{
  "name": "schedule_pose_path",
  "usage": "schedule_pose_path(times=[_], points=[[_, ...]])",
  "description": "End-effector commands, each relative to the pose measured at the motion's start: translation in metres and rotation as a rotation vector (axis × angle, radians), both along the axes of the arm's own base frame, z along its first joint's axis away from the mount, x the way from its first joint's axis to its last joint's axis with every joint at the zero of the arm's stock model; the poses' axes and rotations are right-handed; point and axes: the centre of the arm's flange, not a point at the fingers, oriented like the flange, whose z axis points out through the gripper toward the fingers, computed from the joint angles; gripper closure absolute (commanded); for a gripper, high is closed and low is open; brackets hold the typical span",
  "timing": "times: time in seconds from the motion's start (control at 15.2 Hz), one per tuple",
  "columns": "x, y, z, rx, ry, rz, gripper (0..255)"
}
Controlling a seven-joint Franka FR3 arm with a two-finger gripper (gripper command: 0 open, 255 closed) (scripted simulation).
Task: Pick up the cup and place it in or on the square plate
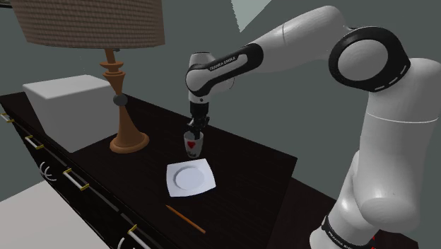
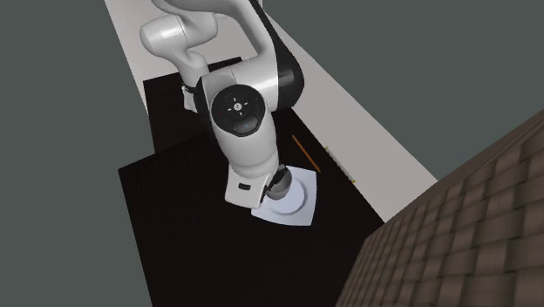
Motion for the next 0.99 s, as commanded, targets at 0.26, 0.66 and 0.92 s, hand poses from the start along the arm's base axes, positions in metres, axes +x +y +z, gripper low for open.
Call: schedule_pose_path(times=[0.26,0.66,0.92], points=[[-0.019,0.045,-0.004,0.0,-0.001,-0.001,255],[-0.019,0.045,-0.036,0.0,-0.001,-0.001,255],[-0.019,0.045,-0.057,0.0,-0.001,-0.001,255]])
